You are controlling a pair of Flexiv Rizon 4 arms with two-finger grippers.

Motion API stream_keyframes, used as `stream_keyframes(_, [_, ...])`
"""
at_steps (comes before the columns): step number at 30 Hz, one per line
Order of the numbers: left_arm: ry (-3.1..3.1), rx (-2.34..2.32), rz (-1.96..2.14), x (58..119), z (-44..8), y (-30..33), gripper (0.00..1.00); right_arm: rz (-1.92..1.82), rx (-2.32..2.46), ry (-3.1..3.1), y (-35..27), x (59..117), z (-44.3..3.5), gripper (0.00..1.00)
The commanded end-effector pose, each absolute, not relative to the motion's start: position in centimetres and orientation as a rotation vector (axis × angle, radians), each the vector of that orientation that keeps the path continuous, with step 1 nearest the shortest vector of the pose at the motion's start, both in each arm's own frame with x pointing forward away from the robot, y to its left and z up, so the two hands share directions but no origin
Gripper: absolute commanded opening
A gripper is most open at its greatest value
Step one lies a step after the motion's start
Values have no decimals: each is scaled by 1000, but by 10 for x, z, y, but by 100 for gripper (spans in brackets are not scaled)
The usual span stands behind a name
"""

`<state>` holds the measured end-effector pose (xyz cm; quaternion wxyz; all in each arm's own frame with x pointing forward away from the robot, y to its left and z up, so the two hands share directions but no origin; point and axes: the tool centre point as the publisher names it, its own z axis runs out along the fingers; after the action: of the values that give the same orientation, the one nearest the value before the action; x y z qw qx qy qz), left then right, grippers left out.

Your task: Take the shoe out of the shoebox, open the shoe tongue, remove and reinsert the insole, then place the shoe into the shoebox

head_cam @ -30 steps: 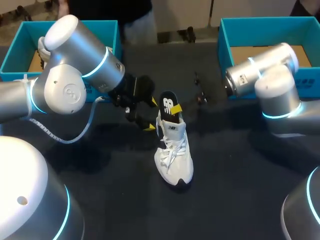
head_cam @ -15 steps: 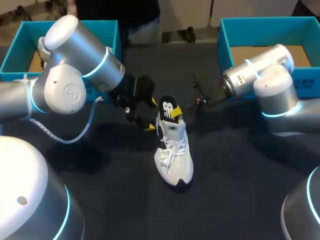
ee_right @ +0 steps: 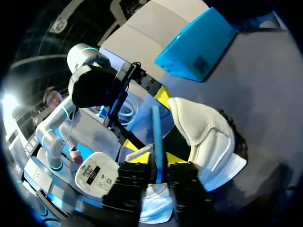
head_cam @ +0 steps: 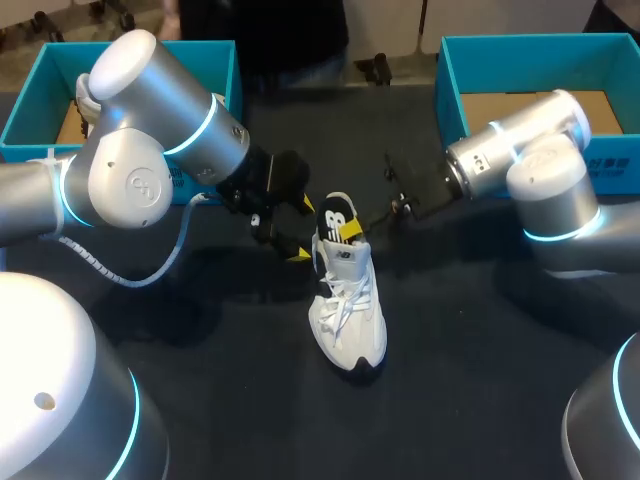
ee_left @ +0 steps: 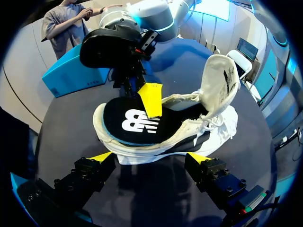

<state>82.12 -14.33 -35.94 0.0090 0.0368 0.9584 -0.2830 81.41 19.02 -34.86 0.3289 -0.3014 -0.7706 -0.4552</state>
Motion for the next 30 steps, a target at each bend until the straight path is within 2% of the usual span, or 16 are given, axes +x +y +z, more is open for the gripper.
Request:
stream_keyframes(1, [2993, 114, -879, 821, -360, -144, 100, -1191, -798, -2036, 188, 816, -344, 30])
stream_keyframes(4, [2993, 114, -879, 821, -360, -144, 100, -1198, -788, -2046, 189, 822, -343, 33])
stream_keyframes(7, [2993, 114, -879, 821, -360, -144, 100, -1195, -769, -2052, 192, 829, -347, 29])
stream_keyframes(12, [2993, 114, -879, 821, -360, -144, 100, -1195, -759, -2051, 194, 833, -350, 16])
stream_keyframes(16, [2993, 114, -879, 821, -360, -144, 100, -1171, -768, -2035, 191, 827, -354, 0])
stream_keyframes(30, [2993, 114, -879, 821, -360, -144, 100, -1121, -813, -1988, 189, 801, -357, 0])
